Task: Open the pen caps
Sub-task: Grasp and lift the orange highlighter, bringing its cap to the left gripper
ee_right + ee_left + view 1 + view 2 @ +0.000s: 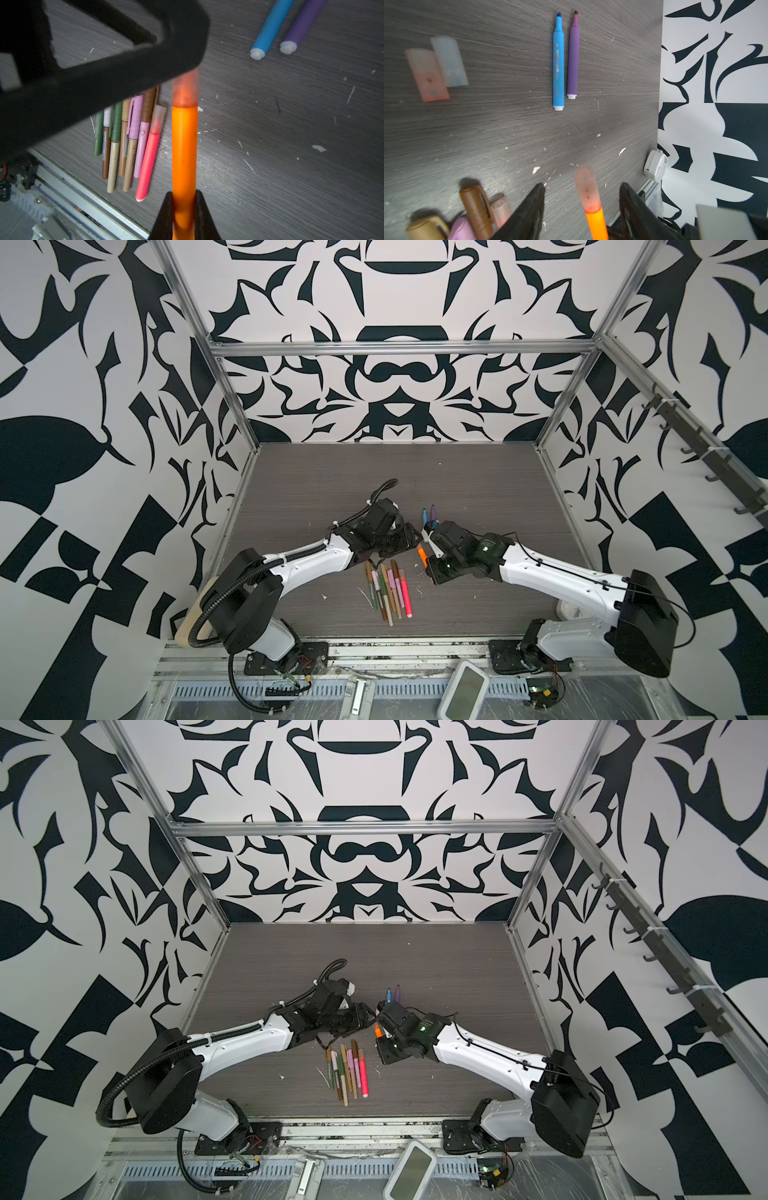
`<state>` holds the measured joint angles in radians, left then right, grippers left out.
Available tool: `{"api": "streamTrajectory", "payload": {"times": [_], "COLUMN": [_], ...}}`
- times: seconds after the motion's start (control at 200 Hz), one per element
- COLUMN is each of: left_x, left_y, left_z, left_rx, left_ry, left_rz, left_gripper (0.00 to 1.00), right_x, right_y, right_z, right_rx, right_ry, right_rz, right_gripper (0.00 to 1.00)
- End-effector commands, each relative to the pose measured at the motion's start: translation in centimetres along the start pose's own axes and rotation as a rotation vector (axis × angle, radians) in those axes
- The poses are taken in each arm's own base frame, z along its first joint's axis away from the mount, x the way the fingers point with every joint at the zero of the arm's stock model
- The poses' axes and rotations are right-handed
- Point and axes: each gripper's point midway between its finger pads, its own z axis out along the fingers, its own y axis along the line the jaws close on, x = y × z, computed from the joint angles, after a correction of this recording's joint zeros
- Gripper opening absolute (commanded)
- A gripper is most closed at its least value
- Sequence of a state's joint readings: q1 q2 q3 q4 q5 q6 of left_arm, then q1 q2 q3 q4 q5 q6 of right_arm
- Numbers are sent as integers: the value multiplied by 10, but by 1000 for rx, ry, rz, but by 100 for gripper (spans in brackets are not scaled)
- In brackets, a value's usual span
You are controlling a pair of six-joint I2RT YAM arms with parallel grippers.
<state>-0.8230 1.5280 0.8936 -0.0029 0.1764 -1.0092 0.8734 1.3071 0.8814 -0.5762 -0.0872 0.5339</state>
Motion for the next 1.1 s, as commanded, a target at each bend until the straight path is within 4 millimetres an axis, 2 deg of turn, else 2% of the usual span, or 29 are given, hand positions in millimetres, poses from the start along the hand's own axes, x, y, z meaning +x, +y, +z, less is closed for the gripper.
{"api": "streamTrajectory", "payload": {"times": [0.0,0.255,0.425,0.495,0.64,0.775,0.875,1.095], "left_x": [-2,-1,-1,-1,-1,0,1,1], "left_y": [-13,-15,-16,-18,-20,-22,-21,-25], "left_z": [4,8,7,6,4,1,0,-3], "left_rx": [47,74,83,87,98,110,110,129], "left_ry": [3,13,10,11,12,10,8,6], "left_rz": [-17,-38,-41,-40,-37,-31,-31,-34], "left_gripper": [57,44,36,28,0,0,0,0], "right_x": [-11,-13,-10,-8,-8,-8,-10,-17], "right_y": [12,17,17,16,15,15,14,20], "right_z": [-13,-21,-19,-18,-18,-19,-18,-14], "right_rx": [-56,-95,-102,-101,-97,-97,-94,-97], "right_ry": [-45,-76,-70,-68,-72,-72,-76,-61], "right_rz": [-13,-15,-8,-5,-2,0,6,11], "right_gripper": [0,0,0,0,0,0,18,24]}}
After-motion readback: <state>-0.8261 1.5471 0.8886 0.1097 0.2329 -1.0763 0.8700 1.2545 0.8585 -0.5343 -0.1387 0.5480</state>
